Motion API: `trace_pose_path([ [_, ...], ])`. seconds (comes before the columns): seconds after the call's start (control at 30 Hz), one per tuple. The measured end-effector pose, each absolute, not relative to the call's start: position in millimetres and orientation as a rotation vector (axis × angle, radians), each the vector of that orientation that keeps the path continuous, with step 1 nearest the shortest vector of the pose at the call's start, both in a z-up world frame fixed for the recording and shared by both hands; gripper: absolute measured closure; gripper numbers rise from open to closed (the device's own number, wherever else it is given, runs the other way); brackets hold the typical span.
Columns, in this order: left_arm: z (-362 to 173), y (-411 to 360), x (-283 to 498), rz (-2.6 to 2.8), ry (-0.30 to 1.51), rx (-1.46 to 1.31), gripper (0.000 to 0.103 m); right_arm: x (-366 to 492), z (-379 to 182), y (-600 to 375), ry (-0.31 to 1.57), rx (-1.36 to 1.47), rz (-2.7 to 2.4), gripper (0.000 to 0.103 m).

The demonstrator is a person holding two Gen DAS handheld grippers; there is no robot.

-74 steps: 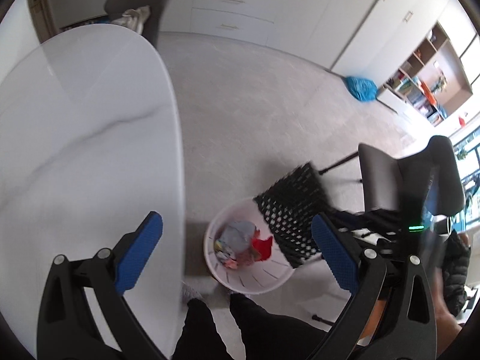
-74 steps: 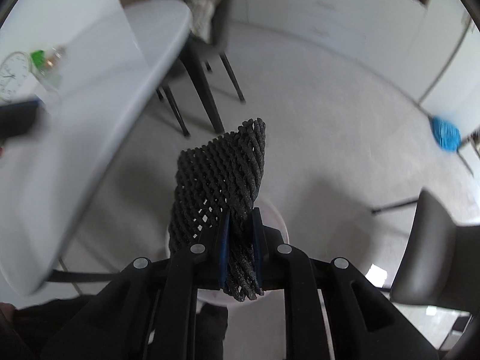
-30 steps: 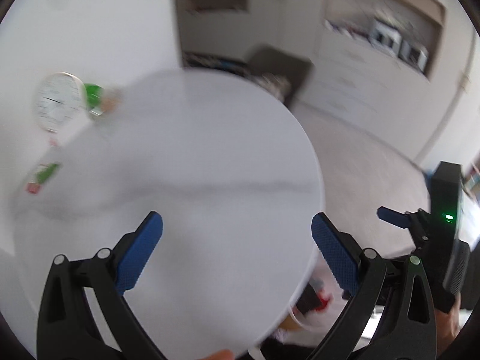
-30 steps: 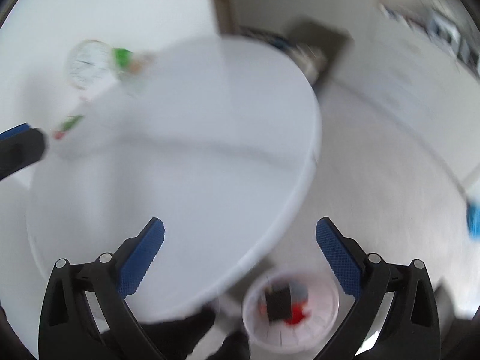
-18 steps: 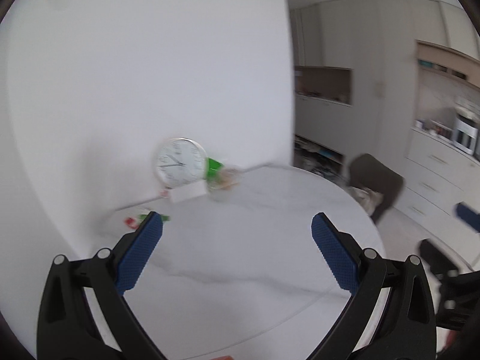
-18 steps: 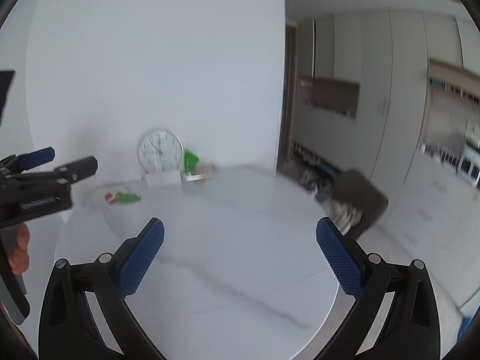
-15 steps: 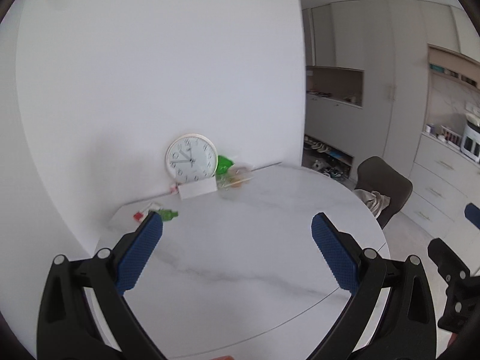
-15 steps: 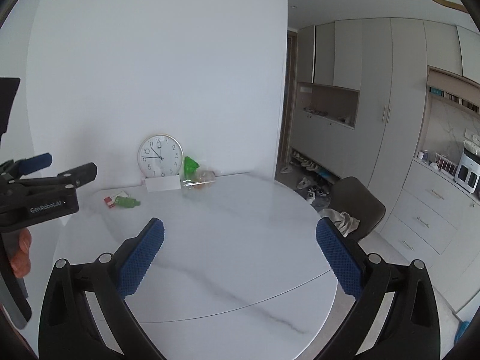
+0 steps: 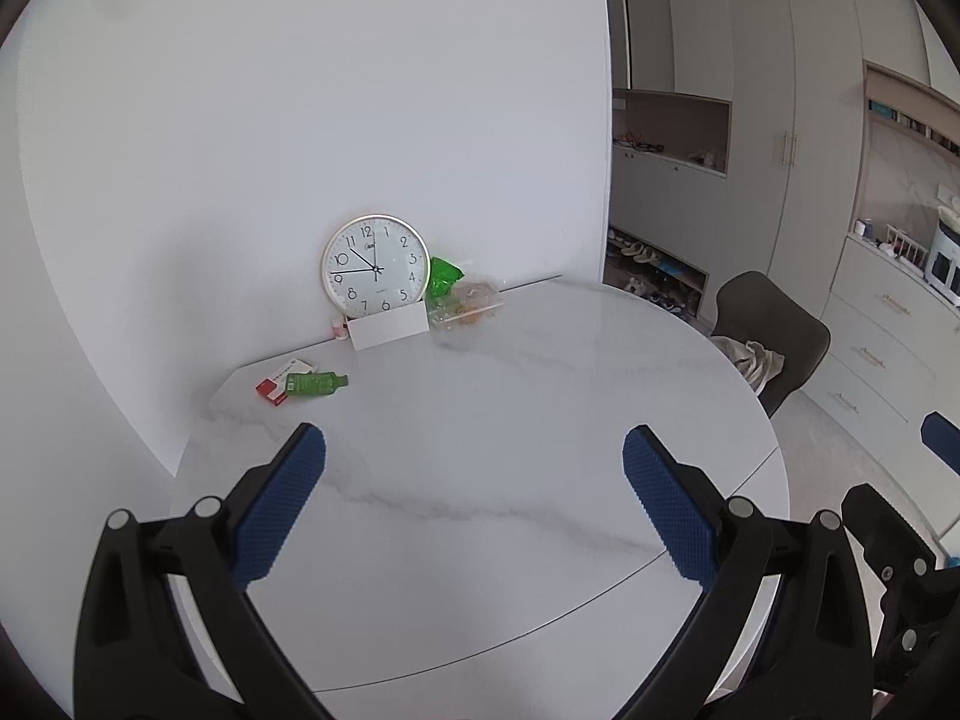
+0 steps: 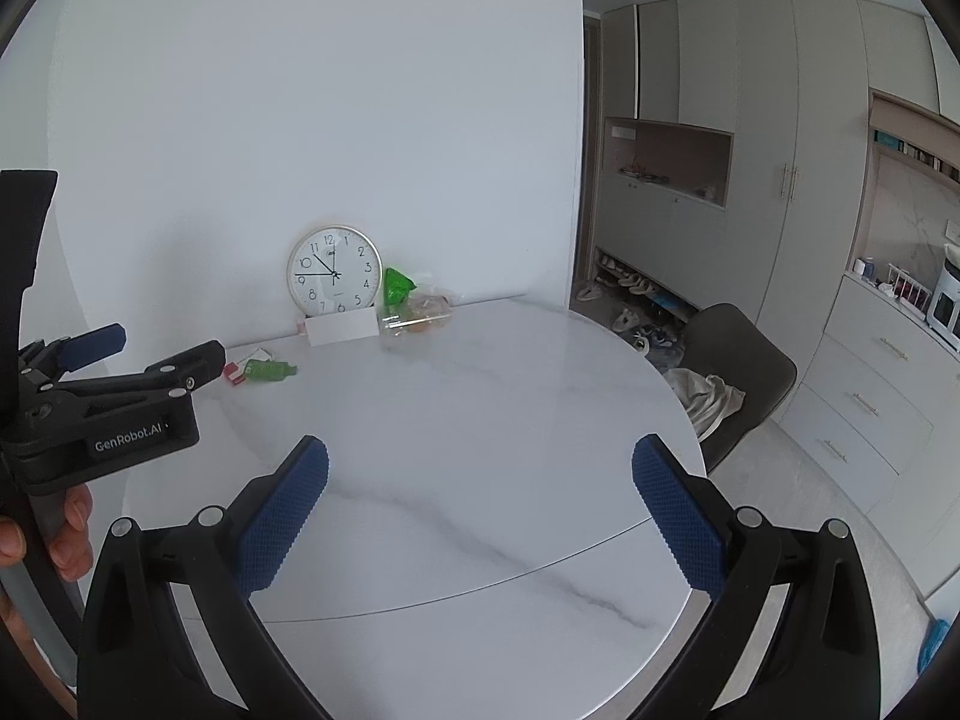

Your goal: Collect trash

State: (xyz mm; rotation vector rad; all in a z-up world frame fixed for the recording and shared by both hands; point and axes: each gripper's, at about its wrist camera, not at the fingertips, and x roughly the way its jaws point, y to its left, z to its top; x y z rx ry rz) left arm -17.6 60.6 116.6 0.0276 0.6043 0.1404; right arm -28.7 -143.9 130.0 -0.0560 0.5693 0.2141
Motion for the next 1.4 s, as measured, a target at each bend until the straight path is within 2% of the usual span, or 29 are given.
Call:
trace_pose_path([
  [1.4,106,63,-6,0.102,0.645,0.012,0.008,-30,121,-141,0.602,-0.078,0.193,0.002],
])
